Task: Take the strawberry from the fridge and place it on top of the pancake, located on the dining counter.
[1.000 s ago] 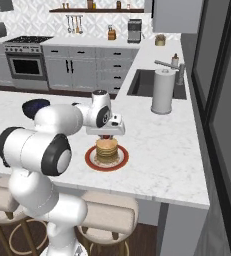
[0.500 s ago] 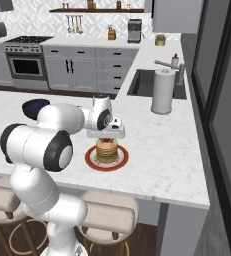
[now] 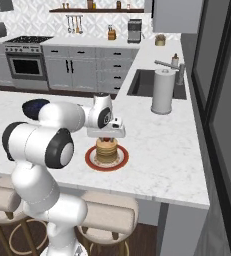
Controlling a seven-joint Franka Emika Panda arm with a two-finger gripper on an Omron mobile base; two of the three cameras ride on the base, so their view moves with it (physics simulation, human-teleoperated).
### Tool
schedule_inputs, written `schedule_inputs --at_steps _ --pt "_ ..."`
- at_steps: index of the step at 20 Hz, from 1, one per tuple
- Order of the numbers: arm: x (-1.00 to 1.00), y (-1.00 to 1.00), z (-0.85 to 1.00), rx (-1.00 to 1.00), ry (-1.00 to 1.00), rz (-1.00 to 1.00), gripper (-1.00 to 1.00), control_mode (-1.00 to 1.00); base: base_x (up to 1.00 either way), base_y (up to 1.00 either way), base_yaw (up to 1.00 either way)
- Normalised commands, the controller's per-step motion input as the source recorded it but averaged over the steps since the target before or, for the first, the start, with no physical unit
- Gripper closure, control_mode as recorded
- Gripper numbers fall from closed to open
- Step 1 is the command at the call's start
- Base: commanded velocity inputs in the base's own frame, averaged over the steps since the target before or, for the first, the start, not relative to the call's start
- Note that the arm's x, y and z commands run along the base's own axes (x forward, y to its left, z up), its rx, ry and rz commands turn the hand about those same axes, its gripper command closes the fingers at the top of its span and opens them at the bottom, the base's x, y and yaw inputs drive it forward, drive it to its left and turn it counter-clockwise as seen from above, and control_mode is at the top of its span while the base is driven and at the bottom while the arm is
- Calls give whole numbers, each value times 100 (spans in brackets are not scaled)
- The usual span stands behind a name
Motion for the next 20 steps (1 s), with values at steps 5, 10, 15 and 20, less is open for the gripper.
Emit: schedule_inputs --at_steps 5,10,15,20 --pt "0 0 2 0 0 0 -100 -100 0 0 0" --pt "0 0 17 0 0 0 -100 -100 0 0 0" --pt "-11 1 53 0 0 0 -100 -100 0 0 0" --pt "-76 21 66 0 -8 0 -100 -100 0 0 0"
